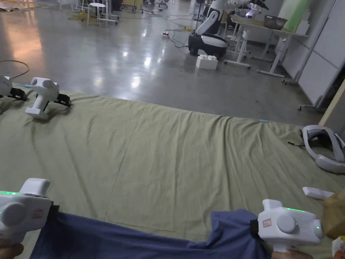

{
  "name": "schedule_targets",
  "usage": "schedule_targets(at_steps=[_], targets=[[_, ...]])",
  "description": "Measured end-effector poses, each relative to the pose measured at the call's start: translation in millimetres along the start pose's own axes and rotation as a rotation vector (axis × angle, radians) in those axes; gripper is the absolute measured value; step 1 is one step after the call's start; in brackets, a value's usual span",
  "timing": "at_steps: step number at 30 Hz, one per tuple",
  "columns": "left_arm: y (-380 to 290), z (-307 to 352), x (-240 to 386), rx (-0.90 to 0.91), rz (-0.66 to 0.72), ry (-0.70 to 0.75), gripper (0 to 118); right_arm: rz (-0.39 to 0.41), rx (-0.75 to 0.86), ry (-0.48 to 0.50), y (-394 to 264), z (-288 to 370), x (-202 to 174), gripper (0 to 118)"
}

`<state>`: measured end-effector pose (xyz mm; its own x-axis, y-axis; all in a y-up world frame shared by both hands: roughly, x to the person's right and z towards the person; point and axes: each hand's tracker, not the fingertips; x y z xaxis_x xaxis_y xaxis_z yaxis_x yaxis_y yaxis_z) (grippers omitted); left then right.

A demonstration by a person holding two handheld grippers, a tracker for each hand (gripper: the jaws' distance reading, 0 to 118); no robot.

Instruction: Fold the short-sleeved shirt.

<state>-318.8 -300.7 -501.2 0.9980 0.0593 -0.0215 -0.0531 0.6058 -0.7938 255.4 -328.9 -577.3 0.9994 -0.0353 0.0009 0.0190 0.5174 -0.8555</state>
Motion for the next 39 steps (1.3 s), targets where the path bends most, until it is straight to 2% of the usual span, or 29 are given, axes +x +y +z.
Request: schedule_targets(at_steps=[9,17,25,27,32,37,39], targets=[[-25.6,70.5,-10.2,0.113,0.029,-0.028,4,0.003,0.156,0.021,-36.1,109.3,11.5,4],[-72.8,119.8,-14.1,0.13,-0.007,-0.038,4,0.063,0.178,-0.007,-105.8,167.1,13.0,4],[-132.8,127.2,-15.2,0.001,-0.05,-0.034,4,0.163,0.073,-0.097,-180.3,174.1,9.5,4],[-145.4,124.3,-13.3,-0.045,-0.07,-0.018,4,0.217,0.025,-0.137,-193.0,170.7,6.3,4],[-167.8,110.2,-5.0,-0.142,-0.12,0.01,4,0.29,-0.06,-0.188,-211.8,148.4,1.2,4],[-177.3,101.7,0.6,-0.193,-0.143,0.035,4,0.326,-0.139,-0.22,-223.0,130.4,-5.1,4],[-180.2,99.8,0.2,-0.2,-0.133,0.035,4,0.314,-0.161,-0.218,-226.1,122.5,-4.0,4]])
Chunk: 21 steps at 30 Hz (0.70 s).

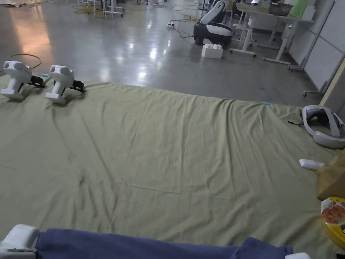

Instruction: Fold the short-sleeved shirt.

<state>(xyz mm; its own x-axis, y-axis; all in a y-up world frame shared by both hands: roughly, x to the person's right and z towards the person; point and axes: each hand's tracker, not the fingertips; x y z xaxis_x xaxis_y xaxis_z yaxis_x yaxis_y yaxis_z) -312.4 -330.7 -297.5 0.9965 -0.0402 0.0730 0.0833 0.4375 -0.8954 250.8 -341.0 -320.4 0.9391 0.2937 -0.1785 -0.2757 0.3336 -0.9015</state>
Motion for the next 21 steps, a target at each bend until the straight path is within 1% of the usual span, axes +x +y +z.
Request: schedule_targets(at_steps=[4,5,6,7,8,9,10,12,14,15,18,21], targets=[[-0.8,-7.4,-0.3,-0.017,0.023,0.0,5,-0.013,-0.043,0.013,0.4,-14.1,-4.4,6],[-0.2,-9.0,-0.4,-0.022,0.032,0.0,9,-0.013,-0.044,0.016,1.1,-15.8,-5.4,9],[0.6,-8.6,-1.2,-0.025,0.043,-0.007,25,-0.012,-0.045,0.016,1.4,-15.8,-6.4,21],[0.2,-6.7,-2.7,-0.021,0.052,-0.011,42,-0.016,-0.05,0.011,1.9,-13.0,-6.2,37],[1.4,-3.4,-4.0,-0.014,0.064,-0.01,53,-0.024,-0.048,0.005,2.8,-9.7,-5.1,54],[3.0,0.3,-6.0,-0.005,0.08,-0.014,61,-0.039,-0.037,-0.007,3.5,-4.9,-2.9,60],[5.7,5.1,-8.4,0.022,0.101,-0.034,64,-0.055,-0.024,-0.016,4.9,2.0,-0.2,61],[11.8,16.4,-12.0,0.097,0.135,-0.038,65,-0.109,0.053,-0.034,10.8,23.1,6.3,64],[22.0,27.2,-10.8,0.178,0.136,-0.03,65,-0.158,0.147,-0.04,19.4,41.6,11.0,74],[26.0,33.8,-7.2,0.225,0.134,-0.022,65,-0.184,0.202,-0.029,24.2,50.4,12.9,76],[43.3,46.8,3.9,0.357,0.118,-0.006,66,-0.275,0.401,0.043,39.8,71.6,13.1,76],[60.6,56.1,21.0,0.467,0.127,-0.002,65,-0.343,0.576,0.069,55.2,87.6,1.6,76]])
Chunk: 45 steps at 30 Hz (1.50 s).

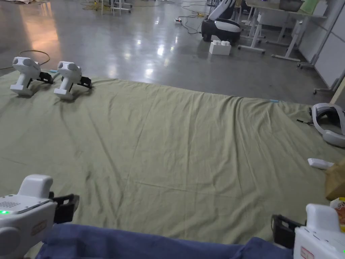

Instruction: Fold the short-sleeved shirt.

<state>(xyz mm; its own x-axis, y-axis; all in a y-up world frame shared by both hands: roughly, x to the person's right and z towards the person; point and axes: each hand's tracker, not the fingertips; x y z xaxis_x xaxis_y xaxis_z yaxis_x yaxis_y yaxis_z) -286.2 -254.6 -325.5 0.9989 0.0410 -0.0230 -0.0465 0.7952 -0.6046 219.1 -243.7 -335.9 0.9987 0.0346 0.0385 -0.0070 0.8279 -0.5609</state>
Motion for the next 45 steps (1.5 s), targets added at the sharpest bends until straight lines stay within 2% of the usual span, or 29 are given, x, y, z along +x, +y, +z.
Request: schedule_targets(at_steps=[3,6,8,9,11,12,13,14,16,17,23,26,31,35,39,41,44,45], targets=[[13.5,5.0,23.8,0.118,0.014,0.005,65,-0.034,0.179,0.022,9.8,5.7,-22.4,75],[20.6,11.7,44.7,0.248,0.014,0.025,65,-0.035,0.33,0.02,16.0,12.2,-44.0,74],[24.5,16.4,56.8,0.316,0.008,0.042,60,-0.026,0.4,0.014,18.5,13.3,-56.8,70],[26.6,19.0,62.4,0.344,-0.001,0.044,50,-0.029,0.428,0.011,19.4,15.1,-62.2,61],[28.2,15.7,64.7,0.386,-0.016,0.038,21,-0.034,0.475,0.014,20.9,16.3,-70.9,35],[30.4,16.3,67.9,0.389,-0.02,0.043,20,-0.032,0.487,-0.001,21.3,17.1,-75.1,18],[31.7,17.3,71.3,0.401,-0.025,0.053,18,-0.024,0.498,-0.02,22.0,17.9,-79.6,16],[31.4,16.6,72.0,0.42,-0.029,0.047,11,-0.02,0.511,-0.025,21.6,19.0,-81.9,13],[32.3,18.5,73.8,0.443,-0.038,0.046,5,-0.022,0.533,0.015,22.1,20.1,-83.1,12],[32.7,19.9,75.8,0.459,-0.049,0.081,2,-0.026,0.548,0.0,21.2,21.7,-85.6,12],[30.0,18.9,67.6,0.455,-0.08,0.094,2,-0.004,0.555,-0.021,24.1,22.2,-87.5,11],[25.3,18.2,49.9,0.414,-0.053,0.089,2,0.004,0.553,-0.025,24.2,21.6,-87.0,11],[10.1,11.4,-2.6,0.264,0.01,0.073,2,0.032,0.527,-0.012,24.4,17.2,-86.7,11],[-2.4,1.2,-55.3,0.074,0.133,-0.004,2,0.048,0.482,-0.002,21.8,8.8,-86.1,11],[-16.5,-2.0,-85.6,-0.1,0.176,-0.084,2,0.044,0.432,0.008,18.5,0.2,-85.3,11],[-25.7,-9.6,-106.0,-0.183,0.277,-0.193,6,0.044,0.417,0.009,16.2,-3.6,-86.0,11],[-43.6,-24.4,-131.0,-0.281,0.365,-0.309,62,0.047,0.391,0.018,13.1,-7.4,-87.0,11],[-49.1,-31.7,-137.3,-0.317,0.358,-0.325,73,0.049,0.382,0.026,12.2,-8.8,-87.7,11]])
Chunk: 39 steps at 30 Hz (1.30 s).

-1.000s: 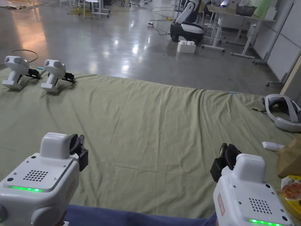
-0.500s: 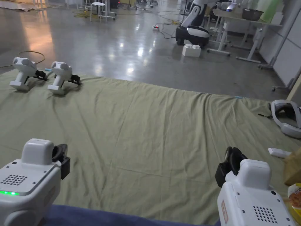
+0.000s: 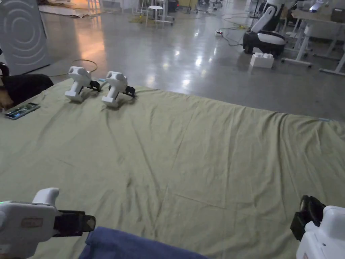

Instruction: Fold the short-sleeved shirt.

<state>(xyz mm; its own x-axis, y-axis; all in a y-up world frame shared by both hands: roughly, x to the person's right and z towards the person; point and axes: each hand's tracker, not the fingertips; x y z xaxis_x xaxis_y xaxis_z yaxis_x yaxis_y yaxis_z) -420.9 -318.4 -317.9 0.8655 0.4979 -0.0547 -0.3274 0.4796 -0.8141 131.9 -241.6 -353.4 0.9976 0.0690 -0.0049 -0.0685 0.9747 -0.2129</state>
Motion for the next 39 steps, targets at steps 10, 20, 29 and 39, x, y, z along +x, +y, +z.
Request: schedule_targets(at_steps=[10,20,29,39], targets=[[-12.9,-42.4,-34.3,-0.179,0.176,-0.088,77,0.049,-0.048,0.049,-6.0,0.5,-3.7,11],[-38.4,-65.1,-51.3,-0.132,0.391,-0.388,74,0.061,-0.078,0.075,-7.4,1.6,-5.2,11],[-37.7,-80.0,-33.3,-0.166,0.31,-0.34,14,0.078,-0.101,0.086,-9.2,-2.0,-9.4,11],[-15.8,-46.5,-14.2,-0.119,0.173,-0.215,11,0.077,-0.112,0.088,-11.3,-2.4,-4.4,11]])
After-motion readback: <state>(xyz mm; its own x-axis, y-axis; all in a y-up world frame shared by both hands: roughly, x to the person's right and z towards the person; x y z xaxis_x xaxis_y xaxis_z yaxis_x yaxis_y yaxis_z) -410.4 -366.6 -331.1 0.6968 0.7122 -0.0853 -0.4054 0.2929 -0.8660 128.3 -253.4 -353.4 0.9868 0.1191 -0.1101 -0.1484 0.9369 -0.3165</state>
